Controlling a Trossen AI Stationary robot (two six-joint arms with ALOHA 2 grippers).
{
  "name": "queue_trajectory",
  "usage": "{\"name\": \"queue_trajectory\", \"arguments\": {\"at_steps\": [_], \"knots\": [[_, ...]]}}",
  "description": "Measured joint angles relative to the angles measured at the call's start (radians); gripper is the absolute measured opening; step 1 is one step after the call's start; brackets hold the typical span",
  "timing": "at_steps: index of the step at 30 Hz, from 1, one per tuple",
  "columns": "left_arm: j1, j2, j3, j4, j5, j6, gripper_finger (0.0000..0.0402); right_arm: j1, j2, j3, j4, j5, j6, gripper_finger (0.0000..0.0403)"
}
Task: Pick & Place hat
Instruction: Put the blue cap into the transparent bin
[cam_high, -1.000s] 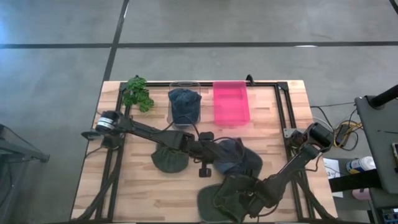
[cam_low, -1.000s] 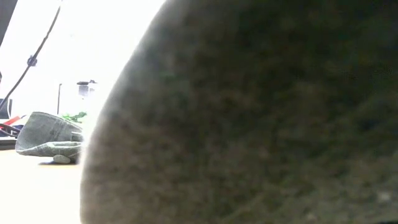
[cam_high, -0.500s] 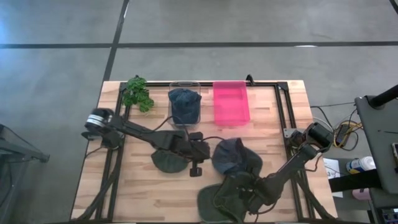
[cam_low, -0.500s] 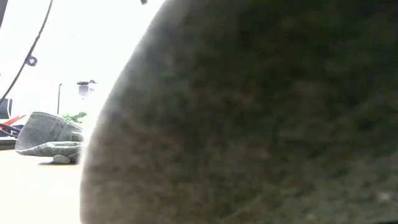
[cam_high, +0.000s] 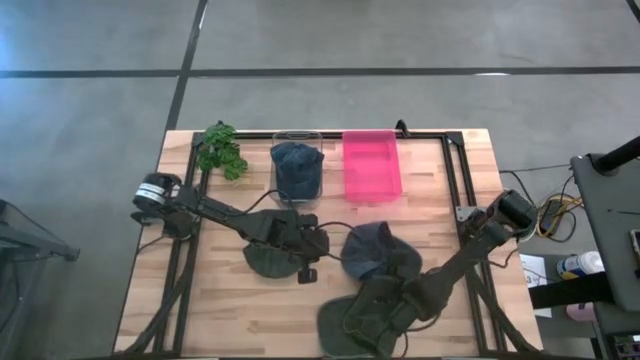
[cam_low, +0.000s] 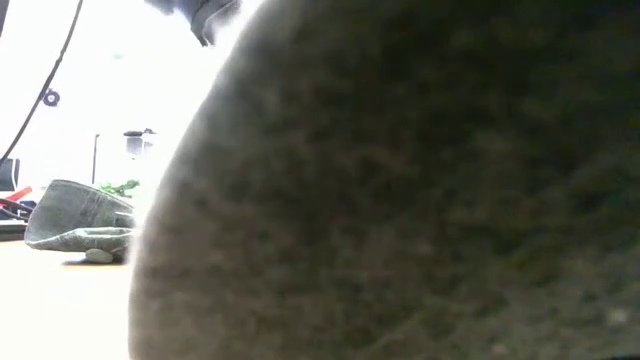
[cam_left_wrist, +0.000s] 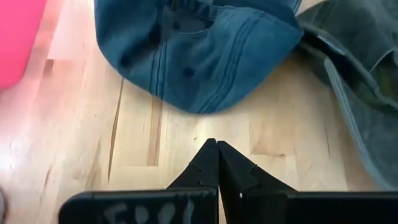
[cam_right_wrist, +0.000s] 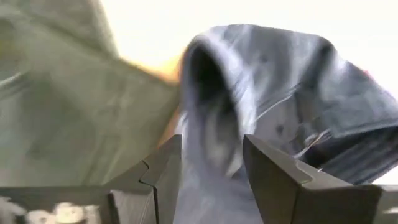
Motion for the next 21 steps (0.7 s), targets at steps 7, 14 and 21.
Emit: {"name": "queue_trajectory", "arguments": {"at_steps": [7,14,21], "knots": [[0.016,-0.007,0.0,0.022,0.0,0.109,0.0,0.059,-0.102,-0.004,-0.006,-0.065,-0.056,0.0178],[0.026,-0.01,0.0,0.021,0.0,0.118,0.0,0.046,-0.054,-0.066,0.097,-0.016,-0.061,0.0244],[0.024,-0.012,0.0,0.012,0.003,0.091,0.0,0.035,0.02,-0.068,0.063,0.116,-0.083,0.0304]]}}
